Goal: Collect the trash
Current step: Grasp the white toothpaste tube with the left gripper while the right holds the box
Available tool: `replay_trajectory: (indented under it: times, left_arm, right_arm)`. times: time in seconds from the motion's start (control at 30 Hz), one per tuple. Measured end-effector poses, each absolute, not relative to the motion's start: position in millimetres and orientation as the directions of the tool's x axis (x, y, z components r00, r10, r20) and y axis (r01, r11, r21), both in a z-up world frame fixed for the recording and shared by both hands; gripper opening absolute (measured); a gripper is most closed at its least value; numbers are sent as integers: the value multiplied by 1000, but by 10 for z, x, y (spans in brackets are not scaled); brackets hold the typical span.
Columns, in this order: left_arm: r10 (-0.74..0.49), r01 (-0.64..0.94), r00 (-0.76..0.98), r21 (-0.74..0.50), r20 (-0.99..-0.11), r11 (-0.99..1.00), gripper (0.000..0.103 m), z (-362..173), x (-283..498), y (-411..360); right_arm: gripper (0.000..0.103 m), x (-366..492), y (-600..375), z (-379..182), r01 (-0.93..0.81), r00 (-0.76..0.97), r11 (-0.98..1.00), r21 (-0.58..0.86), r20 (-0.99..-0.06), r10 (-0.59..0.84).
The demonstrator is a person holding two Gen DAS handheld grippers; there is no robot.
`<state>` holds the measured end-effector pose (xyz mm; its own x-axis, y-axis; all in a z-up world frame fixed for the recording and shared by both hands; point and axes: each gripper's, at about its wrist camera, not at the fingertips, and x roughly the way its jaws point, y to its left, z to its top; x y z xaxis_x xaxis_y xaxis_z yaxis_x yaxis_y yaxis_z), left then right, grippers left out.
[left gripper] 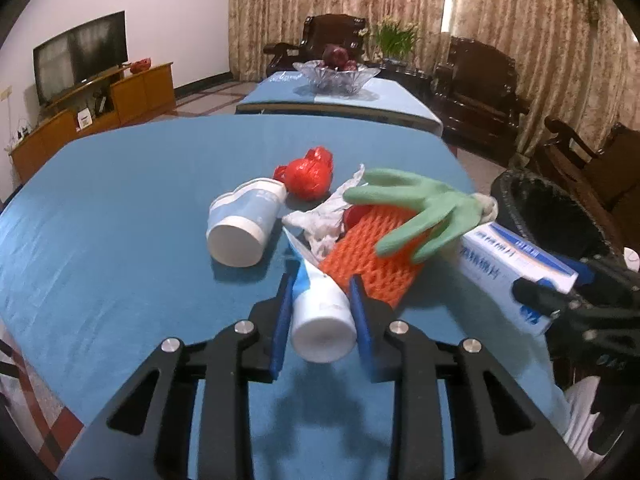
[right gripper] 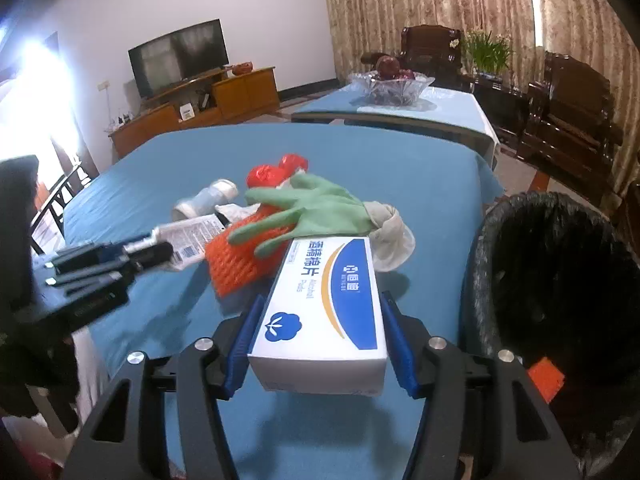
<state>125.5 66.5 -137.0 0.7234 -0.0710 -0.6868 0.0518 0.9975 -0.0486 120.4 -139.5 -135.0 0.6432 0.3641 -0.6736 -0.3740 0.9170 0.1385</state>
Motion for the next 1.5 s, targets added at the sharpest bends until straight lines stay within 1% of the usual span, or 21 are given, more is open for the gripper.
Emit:
replay_trajectory:
  times: [0.27,0.37,0.5,0.53,0.67,0.73,0.83,0.93,0.97,1.0,1.03,1.07,1.17,1.5]
  left_arm:
    - [-85,64,743,-56,-664,996,27,-1224,1088,631]
    - [-90,72,743,-55,-663,996,27,-1241,1055,599]
    - [-98,81,721,-58,-686,995,27,-1363,1030,562]
    - [-96,82,721,-53,-686,995,27,-1380,1020,555]
    - [-90,90,728,-35,-680,995,27,-1405,991,539]
    - [-93,90,728,-41,-679,995,27,-1406,989,536]
    - [-92,90,728,-38,-679,995,27,-1419,992,533]
    - [-93,86,729,-44,-678,995,27,-1418,976,532]
    - [-93,86,730,-43,-678,995,27,-1417,968,533]
    - [-93,86,729,-43,-678,995,27,-1424,959,537]
    - [-93,85,729,-45,-678,995,27,-1419,957,536]
    - [-93,84,729,-47,-678,995,27,-1413,953,534]
    - [-94,80,730,-52,-676,995,27,-1383,953,547]
    - [-106,88,770,-61,-629,994,27,-1132,839,641]
  right_arm:
    - [57,1053,-1474,-1276,-362,643,919,155,-672,367]
    - [57,1022,-1475,-1414,-355,616,921,162,-701,361]
    - [58,1032,-1475,-1569,-335,594,927,168,-726,346]
    - [60,1029,-1463,-1585,-333,593,927,173,-726,348]
    - [78,1092,-1432,-1680,-312,586,933,180,-736,338]
    - [80,1129,-1399,-1718,-300,578,937,180,-747,329]
    - [87,1162,-1364,-1728,-293,570,937,190,-752,331]
    - [87,1191,-1329,-1767,-284,567,943,173,-763,311]
    - [83,1201,-1321,-1783,-284,564,944,171,-766,308]
    - [76,1212,-1318,-1801,-289,553,941,175,-771,314]
    - [61,1220,-1319,-1812,-299,539,936,188,-776,328]
    - [59,1218,-1320,-1811,-302,531,933,198,-778,337]
    - [57,1160,-1304,-1753,-323,532,928,189,-774,342]
    - [55,918,-1364,-1329,-373,571,905,206,-718,398]
